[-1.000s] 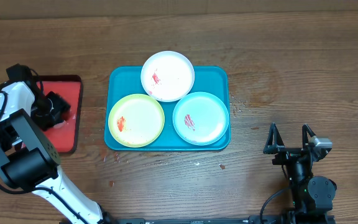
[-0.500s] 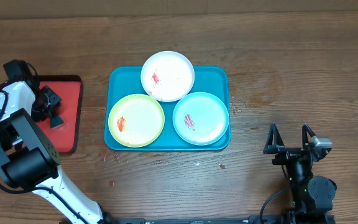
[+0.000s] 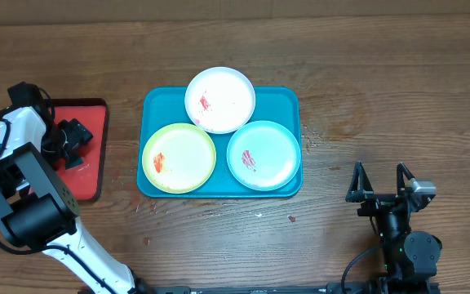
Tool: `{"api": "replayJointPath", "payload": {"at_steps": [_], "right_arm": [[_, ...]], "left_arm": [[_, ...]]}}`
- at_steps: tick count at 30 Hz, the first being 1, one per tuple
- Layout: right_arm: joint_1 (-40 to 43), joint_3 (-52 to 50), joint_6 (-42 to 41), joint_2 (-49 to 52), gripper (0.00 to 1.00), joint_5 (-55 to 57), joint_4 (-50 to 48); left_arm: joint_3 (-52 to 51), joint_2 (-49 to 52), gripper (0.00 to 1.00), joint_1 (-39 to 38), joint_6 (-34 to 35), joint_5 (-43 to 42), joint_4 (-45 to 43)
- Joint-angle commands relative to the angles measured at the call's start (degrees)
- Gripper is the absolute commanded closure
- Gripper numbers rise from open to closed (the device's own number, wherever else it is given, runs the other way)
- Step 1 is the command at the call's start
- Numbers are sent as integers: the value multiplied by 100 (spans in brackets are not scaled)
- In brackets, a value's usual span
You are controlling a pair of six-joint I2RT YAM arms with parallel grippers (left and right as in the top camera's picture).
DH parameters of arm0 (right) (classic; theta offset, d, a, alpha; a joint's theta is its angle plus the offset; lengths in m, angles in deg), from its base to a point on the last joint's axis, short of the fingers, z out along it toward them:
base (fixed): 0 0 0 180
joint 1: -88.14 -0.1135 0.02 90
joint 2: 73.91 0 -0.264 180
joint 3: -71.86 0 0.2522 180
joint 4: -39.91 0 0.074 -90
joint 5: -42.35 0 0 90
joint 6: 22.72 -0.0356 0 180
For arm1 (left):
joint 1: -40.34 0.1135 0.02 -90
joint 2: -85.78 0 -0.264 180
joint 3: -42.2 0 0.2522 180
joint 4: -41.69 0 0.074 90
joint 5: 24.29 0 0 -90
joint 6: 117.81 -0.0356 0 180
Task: Clean dirty plates on tray and stack at the side
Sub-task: 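Grasp the green-and-orange sponge with the left gripper in the water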
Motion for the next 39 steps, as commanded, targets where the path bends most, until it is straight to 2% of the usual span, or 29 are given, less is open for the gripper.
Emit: {"api": "replayJointPath", "payload": {"at_steps": [1, 3, 8, 10, 14, 15, 16, 17, 18, 27, 29, 33, 34, 37, 38, 39], "right_arm": [[-17, -59, 46, -55, 0, 57, -39], [-17, -59, 46, -55, 0, 57, -39], [-17, -59, 46, -55, 0, 57, -39], [-17, -59, 46, -55, 0, 57, -39], [-17, -59, 46, -55, 0, 57, -39], [-17, -59, 46, -55, 0, 57, -39], [-17, -59, 46, -55, 0, 57, -39], [-17, -59, 46, -55, 0, 57, -39], [-17, -59, 44, -55, 0, 57, -39], [-17, -59, 46, -57, 0, 57, -39], [-17, -59, 46, -55, 0, 57, -39], [-17, -59, 46, -55, 0, 57, -39], [-17, -59, 46, -55, 0, 57, -39], [-17, -59, 46, -55, 0, 57, -39], [-17, -59, 46, -55, 0, 57, -39], [-17, -59, 46, -55, 0, 57, -39]], "left_arm": [[35, 92, 12, -4, -22, -326, 243], [35, 92, 30, -2, -22, -400, 378], [35, 92, 86, -2, -22, -396, 525], [35, 92, 96, -2, -20, -398, 527], [35, 92, 95, -2, -22, -393, 452], [35, 92, 87, -2, -22, -393, 402], [35, 92, 60, -2, -24, -391, 330], [35, 92, 16, -2, -24, -382, 269], [35, 92, 0, -2, -26, -374, 175], [35, 92, 2, 2, -138, -372, -702], [35, 92, 30, 2, -240, -369, -815], [35, 92, 92, 2, -326, -190, -868], [33, 92, 96, 2, -323, -125, -850], [28, 92, 96, 2, -326, -76, -758], [31, 92, 85, 2, -326, -76, -719], [31, 92, 67, 2, -326, -79, -664]]}}
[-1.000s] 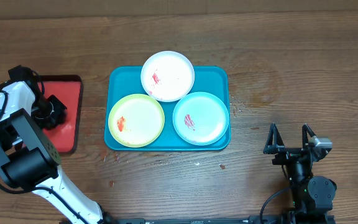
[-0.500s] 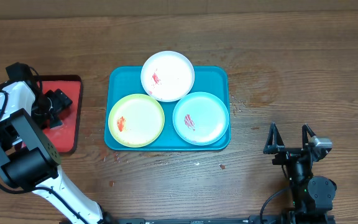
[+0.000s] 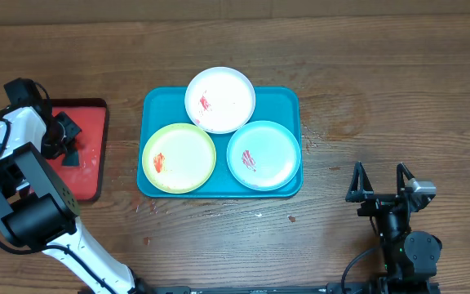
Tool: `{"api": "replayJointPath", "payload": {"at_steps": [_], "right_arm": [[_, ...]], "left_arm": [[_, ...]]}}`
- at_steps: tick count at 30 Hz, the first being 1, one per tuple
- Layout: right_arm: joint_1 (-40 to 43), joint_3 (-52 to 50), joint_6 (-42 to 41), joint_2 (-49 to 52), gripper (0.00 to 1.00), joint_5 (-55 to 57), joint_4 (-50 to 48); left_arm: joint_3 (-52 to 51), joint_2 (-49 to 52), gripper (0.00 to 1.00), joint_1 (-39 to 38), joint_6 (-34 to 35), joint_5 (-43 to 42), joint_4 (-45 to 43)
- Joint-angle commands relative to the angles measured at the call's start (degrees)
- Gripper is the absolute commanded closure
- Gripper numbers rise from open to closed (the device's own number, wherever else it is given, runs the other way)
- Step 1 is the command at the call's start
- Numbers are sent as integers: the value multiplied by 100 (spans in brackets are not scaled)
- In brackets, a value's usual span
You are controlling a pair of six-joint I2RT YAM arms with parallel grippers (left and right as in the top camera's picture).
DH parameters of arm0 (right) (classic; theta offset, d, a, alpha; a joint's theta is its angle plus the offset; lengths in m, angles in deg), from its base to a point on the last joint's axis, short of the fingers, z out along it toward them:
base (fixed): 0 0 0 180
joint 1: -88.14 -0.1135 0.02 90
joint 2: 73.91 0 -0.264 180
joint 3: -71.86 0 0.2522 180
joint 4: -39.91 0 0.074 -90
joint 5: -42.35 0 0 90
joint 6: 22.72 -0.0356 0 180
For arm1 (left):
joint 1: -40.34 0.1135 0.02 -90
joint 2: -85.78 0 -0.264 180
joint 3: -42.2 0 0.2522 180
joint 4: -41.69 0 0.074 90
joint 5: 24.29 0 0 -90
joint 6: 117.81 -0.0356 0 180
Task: Clean dirty plates on tray and stack at the side
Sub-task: 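Grasp the green-and-orange sponge with the left gripper in the water, then lift the sponge out of the water with the left gripper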
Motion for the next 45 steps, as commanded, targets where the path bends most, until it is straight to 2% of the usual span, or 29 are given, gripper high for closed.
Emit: {"api": "replayJointPath", "payload": {"at_steps": [1, 2, 3, 8, 9, 12, 15, 16, 17, 27, 32, 35, 40, 42, 45], "right_arm": [[-17, -59, 44, -57, 0, 59, -42], [-17, -59, 44, -55, 0, 59, -42], [-17, -59, 44, -55, 0, 59, -42], [-17, -59, 44, -55, 0, 59, -42], [-17, -59, 42, -55, 0, 59, -42], [-17, -59, 44, -55, 0, 59, -42], [-17, -59, 44, -57, 0, 59, -42], [-17, -59, 44, -55, 0, 59, -42], [-17, -59, 44, -55, 0, 59, -42], [-17, -59, 44, -57, 0, 59, -42], [-17, -59, 44, -57, 0, 59, -42], [-17, -59, 44, -55, 0, 59, -42], [-17, -59, 44, -55, 0, 59, -42], [-17, -59, 44, -55, 0, 59, -42], [-17, -59, 44, -55, 0, 59, -42]], "left_arm": [[33, 92, 39, 2, -70, 118, 138], [31, 92, 11, 2, -72, 118, 210], [33, 92, 0, 2, -72, 118, 319], [31, 92, 0, 0, -66, 52, 859], [33, 92, 6, -2, -66, 37, 940], [31, 92, 44, -2, -68, 39, 1102], [33, 92, 72, -2, -70, 42, 1121], [33, 92, 88, -2, -68, 42, 1113], [33, 92, 94, -2, -68, 42, 1104], [365, 70, 96, 9, -70, 122, 1268], [1307, 59, 96, 7, -66, 111, 2033], [2312, 57, 96, 0, 37, -210, 2844], [3250, 57, 96, -2, 37, -868, 3639], [3287, 59, 96, -2, 4, -916, 3775], [2806, 66, 96, -4, -26, -625, 3469]]}}
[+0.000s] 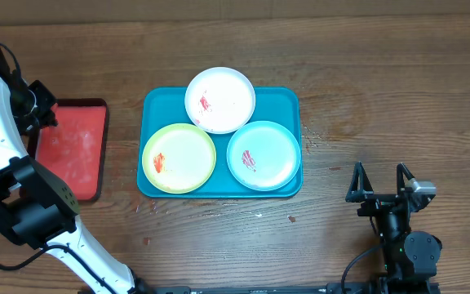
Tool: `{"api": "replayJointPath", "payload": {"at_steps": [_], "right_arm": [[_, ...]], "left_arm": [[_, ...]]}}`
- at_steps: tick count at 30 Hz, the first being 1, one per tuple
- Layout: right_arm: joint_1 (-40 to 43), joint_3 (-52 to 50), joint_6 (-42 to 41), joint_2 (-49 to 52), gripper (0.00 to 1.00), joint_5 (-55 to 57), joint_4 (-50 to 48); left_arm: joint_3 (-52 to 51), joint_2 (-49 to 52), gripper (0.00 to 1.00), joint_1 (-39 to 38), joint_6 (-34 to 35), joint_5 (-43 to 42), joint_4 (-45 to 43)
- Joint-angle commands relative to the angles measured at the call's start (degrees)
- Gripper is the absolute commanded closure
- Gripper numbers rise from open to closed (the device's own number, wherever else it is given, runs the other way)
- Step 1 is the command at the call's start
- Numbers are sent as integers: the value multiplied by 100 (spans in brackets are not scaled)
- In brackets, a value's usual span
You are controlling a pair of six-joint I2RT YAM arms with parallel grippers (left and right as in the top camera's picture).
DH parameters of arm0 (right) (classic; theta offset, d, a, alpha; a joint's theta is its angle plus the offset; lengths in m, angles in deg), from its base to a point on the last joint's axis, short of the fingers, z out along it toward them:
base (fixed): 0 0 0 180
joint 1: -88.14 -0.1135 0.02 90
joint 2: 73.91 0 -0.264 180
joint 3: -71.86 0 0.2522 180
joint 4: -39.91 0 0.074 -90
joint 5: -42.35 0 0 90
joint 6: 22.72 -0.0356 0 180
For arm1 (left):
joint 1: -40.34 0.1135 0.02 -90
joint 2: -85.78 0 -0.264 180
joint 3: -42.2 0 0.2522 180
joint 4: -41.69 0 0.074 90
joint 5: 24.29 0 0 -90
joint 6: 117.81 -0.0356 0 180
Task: Clean dirty plates on tray and stack at the side
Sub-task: 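Lift the sponge out of the water with the left gripper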
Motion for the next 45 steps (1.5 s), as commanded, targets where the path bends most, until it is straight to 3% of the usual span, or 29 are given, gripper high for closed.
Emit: {"api": "replayJointPath", "payload": {"at_steps": [1, 7, 15, 18, 25, 28, 37, 40, 45], "right_arm": [[-15, -59, 44, -55, 0, 57, -42], [-15, -59, 44, -55, 0, 57, -42], [-15, -59, 44, -55, 0, 57, -42], [-15, -59, 44, -55, 0, 57, -42], [-15, -59, 44, -55, 0, 57, -42], [-15, -59, 44, -55, 0, 57, -42], [-15, -59, 44, -55, 0, 57, -42], [-15, -59, 44, -55, 0, 57, -42], [-15, -59, 44, -57, 0, 57, -42]], "left_arm": [[-592, -20, 96, 0, 17, 26, -350], [-1784, -7, 96, 4, 15, 0, -1211], [308, -24, 96, 4, -243, 13, 352], [612, -24, 96, 2, -243, 98, 479], [-1228, 7, 96, -28, -238, 455, -807], [-1473, 7, 96, -22, -350, 474, -957], [98, -37, 96, 72, -431, 404, 280], [-592, -15, 96, 52, -365, 769, -304], [-1934, 15, 96, 92, -365, 415, -1110]]}}
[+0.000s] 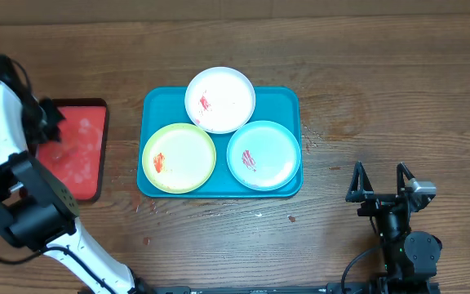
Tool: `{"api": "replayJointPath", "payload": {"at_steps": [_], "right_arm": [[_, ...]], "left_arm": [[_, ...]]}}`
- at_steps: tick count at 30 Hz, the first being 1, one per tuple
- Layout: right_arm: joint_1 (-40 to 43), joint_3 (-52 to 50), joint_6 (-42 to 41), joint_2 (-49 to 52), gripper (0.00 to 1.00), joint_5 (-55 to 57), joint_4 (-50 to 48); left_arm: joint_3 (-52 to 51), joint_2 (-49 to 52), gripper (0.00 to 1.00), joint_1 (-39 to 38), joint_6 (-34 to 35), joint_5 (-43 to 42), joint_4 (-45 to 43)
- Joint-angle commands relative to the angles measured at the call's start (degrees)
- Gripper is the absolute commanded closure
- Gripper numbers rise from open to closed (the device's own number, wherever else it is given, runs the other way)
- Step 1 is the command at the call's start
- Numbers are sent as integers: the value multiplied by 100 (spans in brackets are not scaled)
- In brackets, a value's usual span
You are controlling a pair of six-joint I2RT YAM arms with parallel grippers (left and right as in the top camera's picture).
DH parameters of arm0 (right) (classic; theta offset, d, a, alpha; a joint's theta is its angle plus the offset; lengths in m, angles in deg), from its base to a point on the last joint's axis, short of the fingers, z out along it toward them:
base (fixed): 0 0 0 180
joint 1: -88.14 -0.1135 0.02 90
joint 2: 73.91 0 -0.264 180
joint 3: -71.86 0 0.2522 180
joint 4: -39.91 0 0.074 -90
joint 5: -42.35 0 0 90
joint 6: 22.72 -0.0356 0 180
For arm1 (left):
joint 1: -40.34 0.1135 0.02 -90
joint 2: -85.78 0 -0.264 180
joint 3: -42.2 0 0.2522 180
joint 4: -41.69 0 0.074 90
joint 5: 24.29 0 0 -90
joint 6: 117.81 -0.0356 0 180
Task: Clean dirty plates on tray and stack at the side
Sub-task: 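Lift the sponge out of the water with the left gripper, then place the sponge on the yellow plate and withdraw the left gripper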
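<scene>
Three dirty plates lie on the teal tray (288, 102) at the table's middle. A white plate (220, 100) is at the back, a yellow-green plate (179, 158) front left and a light blue plate (263, 155) front right. Each carries a red smear. My left gripper (49, 119) hovers blurred at the upper left edge of a red pad (76, 151); its jaws cannot be made out. My right gripper (379, 181) rests near the front right of the table, fingers spread and empty, well away from the tray.
The red pad lies in a dark shallow tray (96, 196) at the far left. Small crumbs and red specks (292, 218) dot the wood in front of and to the right of the teal tray.
My left arm has shifted: the gripper sat at the pad's upper left corner and now lies a little lower and further right over the pad's edge. Plates and right gripper are unchanged.
My left gripper first lay over the middle of the red pad, then nearer its left side. Later it was off the pad's upper left corner, and now it is back at the pad's edge. The three plates and the right arm have stayed put.
</scene>
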Motion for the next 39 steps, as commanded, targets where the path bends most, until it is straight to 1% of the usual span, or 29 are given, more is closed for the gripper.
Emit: {"api": "replayJointPath", "payload": {"at_steps": [1, 3, 7, 9, 11, 13, 16, 18, 21, 22, 27, 31, 35, 39], "right_arm": [[-15, -59, 42, -52, 0, 57, -39], [-15, -59, 44, -50, 0, 57, -39], [-15, -59, 44, -50, 0, 57, -39], [-15, -59, 44, -50, 0, 57, -39], [-15, -59, 44, -52, 0, 57, -39], [-15, -59, 44, -50, 0, 57, -39], [-15, -59, 44, -50, 0, 57, -39], [-15, -59, 44, -50, 0, 57, -39], [-15, -59, 44, -50, 0, 57, -39], [-15, -59, 44, -50, 0, 57, -39], [-15, -59, 44, -50, 0, 57, -39], [-15, -59, 44, -52, 0, 57, -39], [-15, -59, 44, -50, 0, 57, -39], [-15, -59, 44, -50, 0, 57, -39]], "left_arm": [[-446, 129, 96, 48, -39, -168, -50], [-48, 105, 96, 48, 7, -195, 236], [1294, 35, 96, 42, 44, -356, 1180], [2068, 15, 96, 15, 46, -645, 1703], [2632, -9, 96, -39, 44, -1056, 2127], [2951, -44, 96, -138, 42, -1397, 2479], [2979, -94, 96, -361, -127, -1513, 2841], [2820, -109, 96, -546, -560, -1740, 2841], [2378, -114, 96, -925, -997, -2334, 2841], [2247, -116, 96, -1021, -1058, -2402, 2841], [1381, -120, 96, -1698, -1224, -2398, 2841], [629, -120, 96, -2378, -1519, -2393, 2813], [-92, -120, 96, -2905, -1456, -2374, 2306], [-782, -118, 96, -3228, -885, -2288, 1508]]}}
